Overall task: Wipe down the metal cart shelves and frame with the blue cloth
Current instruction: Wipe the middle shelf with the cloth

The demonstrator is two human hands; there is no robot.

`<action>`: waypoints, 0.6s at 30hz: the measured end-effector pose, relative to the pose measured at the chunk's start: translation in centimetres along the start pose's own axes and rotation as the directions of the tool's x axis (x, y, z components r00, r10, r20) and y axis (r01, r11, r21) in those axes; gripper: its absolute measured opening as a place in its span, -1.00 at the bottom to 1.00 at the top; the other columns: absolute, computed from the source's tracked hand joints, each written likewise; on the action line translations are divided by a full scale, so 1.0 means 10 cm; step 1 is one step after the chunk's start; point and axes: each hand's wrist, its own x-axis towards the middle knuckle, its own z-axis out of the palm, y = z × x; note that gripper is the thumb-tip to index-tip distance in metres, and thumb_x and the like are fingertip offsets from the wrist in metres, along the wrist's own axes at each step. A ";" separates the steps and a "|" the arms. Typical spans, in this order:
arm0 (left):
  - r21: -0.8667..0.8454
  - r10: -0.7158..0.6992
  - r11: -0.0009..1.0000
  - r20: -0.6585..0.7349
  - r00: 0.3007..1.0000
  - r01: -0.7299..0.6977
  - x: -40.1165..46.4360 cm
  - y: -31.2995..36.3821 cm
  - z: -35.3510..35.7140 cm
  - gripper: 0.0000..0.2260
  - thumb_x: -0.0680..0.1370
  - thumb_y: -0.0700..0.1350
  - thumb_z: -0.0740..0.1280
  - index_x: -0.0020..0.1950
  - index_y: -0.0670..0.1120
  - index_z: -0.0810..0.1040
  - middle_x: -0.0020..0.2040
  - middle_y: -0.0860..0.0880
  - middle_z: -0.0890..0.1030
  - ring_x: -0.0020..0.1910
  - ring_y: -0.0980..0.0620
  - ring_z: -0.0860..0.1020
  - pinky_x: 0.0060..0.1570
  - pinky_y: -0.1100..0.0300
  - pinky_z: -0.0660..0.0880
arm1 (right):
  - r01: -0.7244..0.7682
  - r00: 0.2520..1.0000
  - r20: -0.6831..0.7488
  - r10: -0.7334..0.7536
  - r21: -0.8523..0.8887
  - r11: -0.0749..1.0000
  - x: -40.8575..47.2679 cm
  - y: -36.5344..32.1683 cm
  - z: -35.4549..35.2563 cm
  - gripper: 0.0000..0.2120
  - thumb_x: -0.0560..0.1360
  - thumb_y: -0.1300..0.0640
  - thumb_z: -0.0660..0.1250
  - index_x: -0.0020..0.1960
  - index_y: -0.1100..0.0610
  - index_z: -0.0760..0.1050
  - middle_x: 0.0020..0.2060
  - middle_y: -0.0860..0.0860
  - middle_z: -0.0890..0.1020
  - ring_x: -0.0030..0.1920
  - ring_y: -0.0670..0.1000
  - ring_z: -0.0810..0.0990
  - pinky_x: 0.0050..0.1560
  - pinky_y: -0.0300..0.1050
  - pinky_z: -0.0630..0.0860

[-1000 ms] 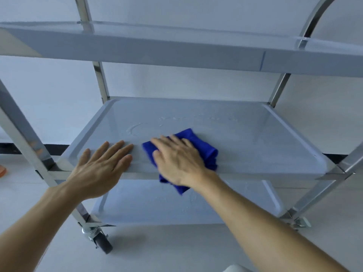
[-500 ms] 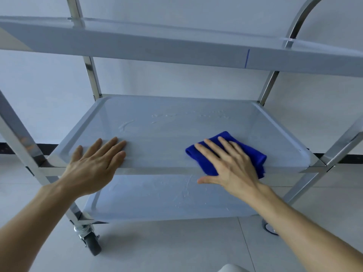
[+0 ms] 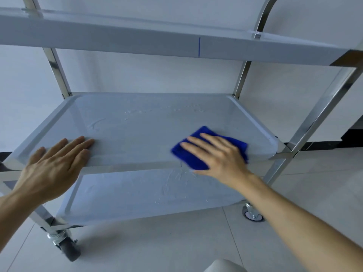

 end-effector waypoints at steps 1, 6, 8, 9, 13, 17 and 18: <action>-0.005 -0.001 1.000 -0.006 1.000 0.000 0.01 0.00 0.01 -0.38 0.50 0.41 -0.40 0.51 0.40 0.03 0.53 0.36 0.02 0.57 0.11 0.07 0.51 -0.08 -0.02 | -0.034 0.999 0.017 0.035 -0.024 0.999 -0.19 0.27 -0.04 -0.38 0.48 -0.23 0.40 0.48 -0.09 0.39 0.41 -0.11 0.50 0.34 0.08 0.54 0.25 0.03 0.52; -0.024 -0.003 1.000 -0.015 1.000 0.003 0.01 0.01 0.01 -0.54 0.52 0.40 -0.36 0.38 0.56 0.03 0.53 0.33 0.10 0.56 0.05 0.14 0.50 -0.16 0.07 | -0.264 0.938 0.222 0.268 -0.044 0.963 -0.72 0.96 -0.23 -0.22 0.35 -0.19 0.57 0.48 0.01 0.40 0.39 -0.03 0.53 0.37 0.12 0.51 0.29 0.13 0.49; -0.016 -0.006 1.000 -0.028 1.000 0.005 0.04 0.09 -0.03 -0.55 0.56 0.31 -0.28 0.39 0.48 0.16 0.53 0.22 0.25 0.50 -0.04 0.27 0.40 -0.27 0.20 | -0.294 0.935 0.196 0.294 -0.031 0.955 -0.68 0.86 -0.18 -0.27 0.40 -0.30 0.46 0.45 0.03 0.44 0.37 -0.02 0.55 0.36 0.14 0.51 0.30 0.17 0.47; 0.006 -0.018 1.000 -0.036 0.999 0.018 0.06 0.17 -0.05 -0.52 0.58 0.23 -0.21 0.43 0.34 0.27 0.52 0.14 0.31 0.46 -0.08 0.30 0.35 -0.32 0.22 | -0.287 0.944 0.166 0.286 -0.019 0.958 -0.60 0.74 -0.14 -0.29 0.43 -0.35 0.39 0.43 0.04 0.47 0.36 -0.03 0.56 0.35 0.14 0.52 0.29 0.16 0.47; 0.084 0.097 0.992 -0.070 0.993 -0.091 0.15 0.68 -0.08 -0.48 0.56 0.08 -0.03 0.51 0.05 0.31 0.59 0.07 0.19 0.58 -0.04 0.08 0.51 -0.22 -0.08 | -0.220 0.974 0.063 0.215 0.085 0.972 -0.03 0.00 -0.01 -0.26 0.43 -0.49 0.24 0.36 0.03 0.54 0.30 -0.02 0.60 0.29 0.18 0.57 0.23 0.14 0.49; -0.013 0.236 0.971 -0.127 0.963 -0.239 0.15 1.20 -0.10 -0.56 0.65 0.01 0.07 0.53 0.03 0.28 0.58 0.05 0.21 0.58 0.00 0.09 0.54 -0.09 0.01 | -0.219 0.966 0.181 0.186 0.182 0.958 0.44 -0.50 0.00 -0.23 0.44 -0.48 0.10 0.39 0.02 0.51 0.36 0.01 0.56 0.35 0.21 0.50 0.32 0.17 0.43; -0.028 0.251 0.966 -0.131 0.959 -0.257 0.15 1.26 -0.10 -0.56 0.65 0.03 0.04 0.54 0.04 0.28 0.58 0.06 0.22 0.58 0.01 0.09 0.54 -0.07 0.01 | -0.220 0.963 0.200 0.179 0.204 0.954 0.46 -0.48 -0.02 -0.28 0.47 -0.45 0.08 0.41 -0.01 0.49 0.38 0.00 0.54 0.38 0.19 0.48 0.35 0.16 0.42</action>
